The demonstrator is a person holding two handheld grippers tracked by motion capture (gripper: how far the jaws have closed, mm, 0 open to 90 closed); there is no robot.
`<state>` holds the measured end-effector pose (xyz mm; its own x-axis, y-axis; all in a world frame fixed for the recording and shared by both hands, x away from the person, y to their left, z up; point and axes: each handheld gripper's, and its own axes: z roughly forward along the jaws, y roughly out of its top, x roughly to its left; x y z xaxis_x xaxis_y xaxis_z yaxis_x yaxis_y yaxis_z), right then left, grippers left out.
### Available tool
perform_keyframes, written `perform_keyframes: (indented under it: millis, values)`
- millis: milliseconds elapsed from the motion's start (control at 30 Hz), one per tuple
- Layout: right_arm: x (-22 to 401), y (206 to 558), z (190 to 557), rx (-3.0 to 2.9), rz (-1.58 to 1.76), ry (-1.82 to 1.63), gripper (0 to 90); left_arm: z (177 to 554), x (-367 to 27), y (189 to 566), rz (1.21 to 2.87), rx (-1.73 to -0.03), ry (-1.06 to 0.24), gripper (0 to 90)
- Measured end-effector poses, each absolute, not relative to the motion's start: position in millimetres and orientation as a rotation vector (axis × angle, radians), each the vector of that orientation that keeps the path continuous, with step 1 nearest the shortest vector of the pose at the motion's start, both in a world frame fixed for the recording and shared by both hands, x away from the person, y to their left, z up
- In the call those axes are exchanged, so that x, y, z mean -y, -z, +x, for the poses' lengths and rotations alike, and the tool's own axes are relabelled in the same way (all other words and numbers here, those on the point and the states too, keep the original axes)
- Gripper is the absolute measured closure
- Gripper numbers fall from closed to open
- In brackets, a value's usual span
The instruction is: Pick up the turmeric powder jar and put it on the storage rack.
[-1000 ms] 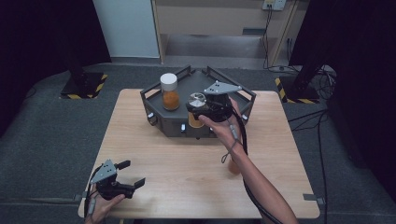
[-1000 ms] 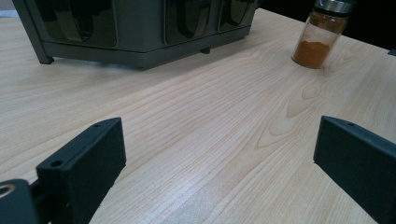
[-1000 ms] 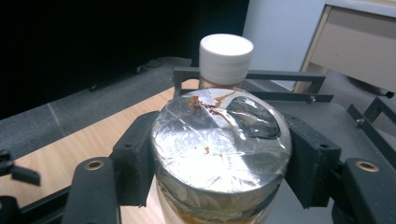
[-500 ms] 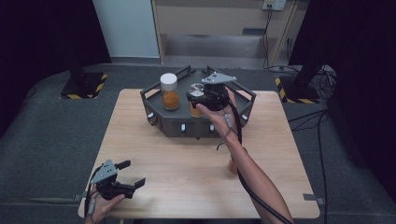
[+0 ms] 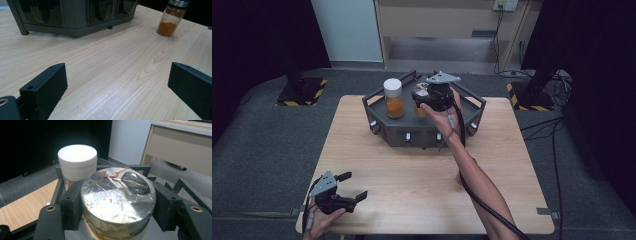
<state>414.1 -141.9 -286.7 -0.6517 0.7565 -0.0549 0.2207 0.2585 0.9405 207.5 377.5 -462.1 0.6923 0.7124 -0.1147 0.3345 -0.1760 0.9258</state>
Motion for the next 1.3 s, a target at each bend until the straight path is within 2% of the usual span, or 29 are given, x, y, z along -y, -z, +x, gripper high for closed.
perform_keyframes:
  millis: [533, 1300]
  values:
    - [142, 306, 437, -2.024, 0.932, -1.398, 34.7, 209, -377, 463, 1.781, -0.839, -0.415, 1.6]
    - [133, 323, 448, -2.040, 0.961, -1.375, 34.7, 209, -378, 463, 1.779, -0.840, -0.410, 1.7]
